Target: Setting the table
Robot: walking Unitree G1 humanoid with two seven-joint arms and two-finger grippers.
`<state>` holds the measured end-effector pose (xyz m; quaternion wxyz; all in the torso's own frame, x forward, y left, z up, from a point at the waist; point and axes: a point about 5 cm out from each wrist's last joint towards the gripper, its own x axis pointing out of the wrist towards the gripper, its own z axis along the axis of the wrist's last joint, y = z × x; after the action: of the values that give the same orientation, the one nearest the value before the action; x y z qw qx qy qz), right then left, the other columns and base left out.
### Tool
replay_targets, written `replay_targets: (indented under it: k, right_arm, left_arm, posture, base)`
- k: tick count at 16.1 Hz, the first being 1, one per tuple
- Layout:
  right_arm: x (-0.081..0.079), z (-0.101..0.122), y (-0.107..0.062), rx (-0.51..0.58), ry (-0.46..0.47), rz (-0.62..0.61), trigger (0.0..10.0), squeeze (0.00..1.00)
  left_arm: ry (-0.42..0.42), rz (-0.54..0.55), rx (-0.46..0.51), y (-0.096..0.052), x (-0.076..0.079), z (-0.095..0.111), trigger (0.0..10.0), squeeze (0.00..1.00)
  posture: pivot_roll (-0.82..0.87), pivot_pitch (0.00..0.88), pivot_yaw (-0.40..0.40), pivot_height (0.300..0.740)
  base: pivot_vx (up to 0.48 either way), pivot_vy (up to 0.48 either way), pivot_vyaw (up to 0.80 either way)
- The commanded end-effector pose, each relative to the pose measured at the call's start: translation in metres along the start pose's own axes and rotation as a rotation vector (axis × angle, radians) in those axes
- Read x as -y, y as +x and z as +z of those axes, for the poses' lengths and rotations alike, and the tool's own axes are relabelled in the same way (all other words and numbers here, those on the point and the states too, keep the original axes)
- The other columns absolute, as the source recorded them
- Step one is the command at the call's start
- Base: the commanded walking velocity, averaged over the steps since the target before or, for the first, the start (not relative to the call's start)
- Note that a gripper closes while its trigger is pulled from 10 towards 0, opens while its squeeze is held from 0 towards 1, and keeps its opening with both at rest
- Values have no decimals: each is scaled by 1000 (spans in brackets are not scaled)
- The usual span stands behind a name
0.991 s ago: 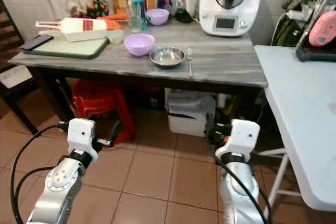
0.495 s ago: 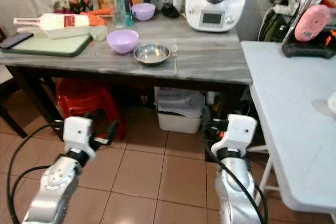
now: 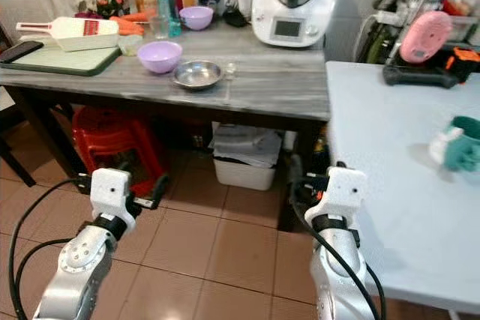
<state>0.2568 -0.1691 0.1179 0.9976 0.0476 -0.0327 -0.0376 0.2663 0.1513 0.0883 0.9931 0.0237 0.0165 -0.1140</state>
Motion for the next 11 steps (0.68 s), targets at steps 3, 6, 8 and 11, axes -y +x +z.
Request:
replay_targets:
  k: [3,6,8,11]
  right_arm:
    - [6,2,0,4,-12,-20,10000,0]
    - [6,1,0,2,-15,-21,10000,0]
    - [7,1,-1,0,-16,-22,10000,0]
    - [6,1,-1,0,-15,-23,10000,0]
  left_arm:
    - [-8,-36,14,3,8,4,10000,0]
    - [-10,-42,13,3,9,4,10000,0]
    - [-10,-45,14,3,9,4,10000,0]
    - [-12,-55,14,3,10,4,10000,0]
  posture:
    - [19,0,17,740]
    - [19,0,17,740]
    - [16,0,18,740]
    - [16,0,21,740]
  base:
    - [0,-359,0]
    - [0,-359,0]
    - [0,-362,0]
    - [0,-359,0]
